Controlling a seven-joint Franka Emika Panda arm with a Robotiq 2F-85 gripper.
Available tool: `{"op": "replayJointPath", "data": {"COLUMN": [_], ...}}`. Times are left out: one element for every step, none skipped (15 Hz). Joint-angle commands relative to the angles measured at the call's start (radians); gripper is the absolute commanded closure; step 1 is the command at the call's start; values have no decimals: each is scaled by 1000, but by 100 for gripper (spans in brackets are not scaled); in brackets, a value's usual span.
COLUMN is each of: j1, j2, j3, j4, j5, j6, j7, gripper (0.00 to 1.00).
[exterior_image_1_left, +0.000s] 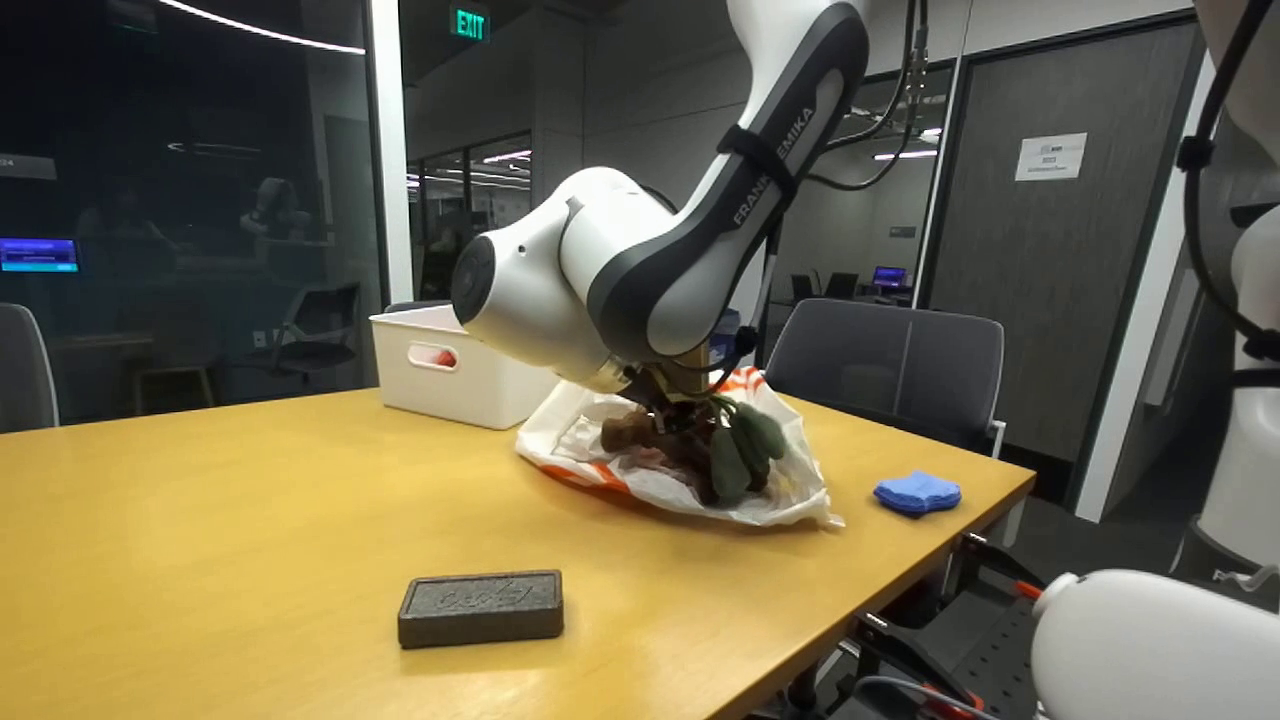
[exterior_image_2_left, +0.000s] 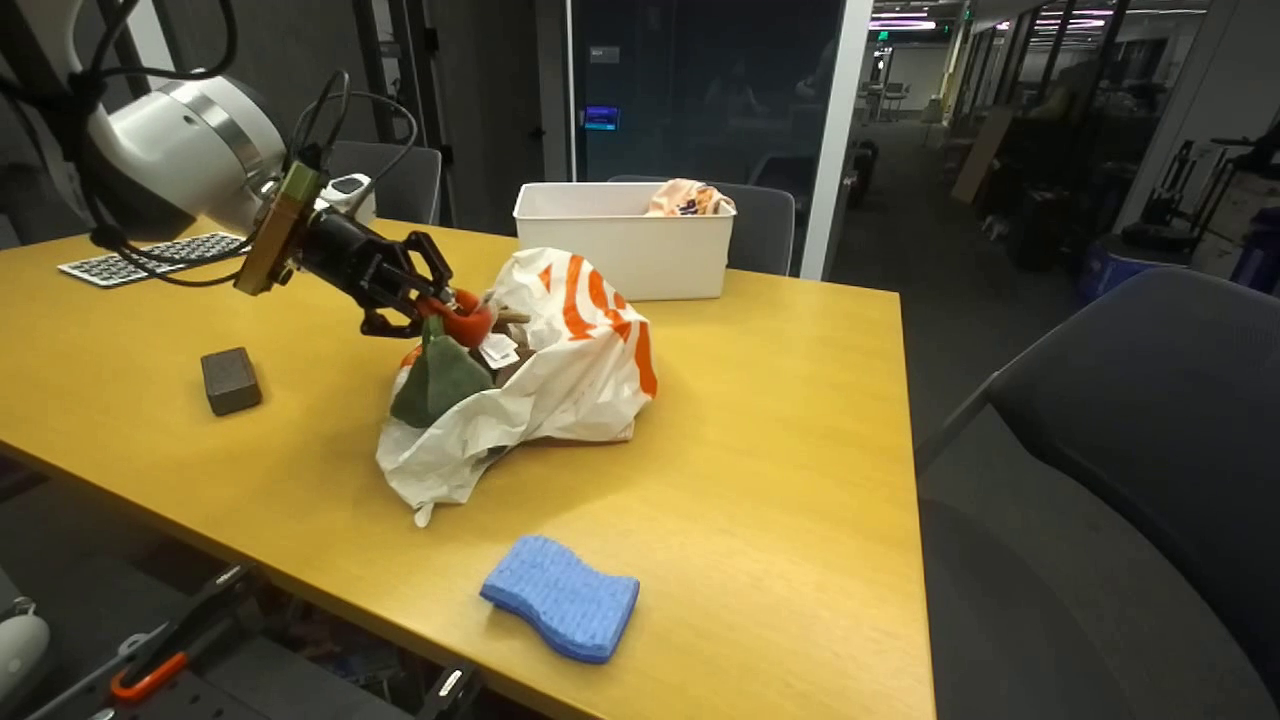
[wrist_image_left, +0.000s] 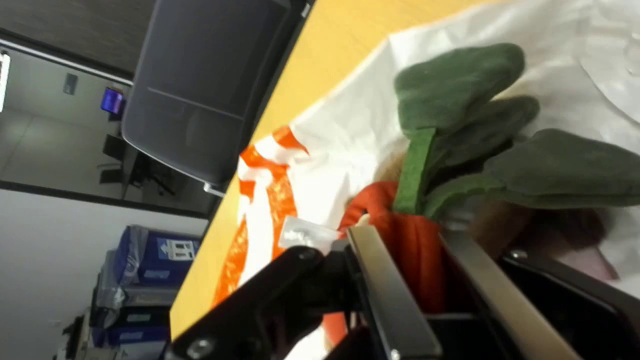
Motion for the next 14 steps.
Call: {"op": "replayJointPath", "data": {"j1": [-28,-30,-30,-28,-23,-19,-16,-17,-11,-9,-20,-29,-41,-50], "j2": [-13,-12,-13,-13,-14,-15,-20,-23,-22,-19,-17,-14,-11,-8], "j3": [34,34,31,26,20,15,11,8,-1,-8,-11,-14,-13,-13], "j4": [2,0,-5,-8,-10,-11,-13,-14,-10,-4,-4,-3,-3,-4], "j5": [-6,-5,-9,-12,-13,-9,-4,2,5,11,23,33,45,47], "j6": [178,223,263,284,291,284,271,262,224,188,177,173,188,209], "j7": [5,-4,-4,-6,3,9,16,24,43,56,48,44,32,22], "gripper": [96,96,95,96,96,96,96,96,96,96,96,94,60,59]}}
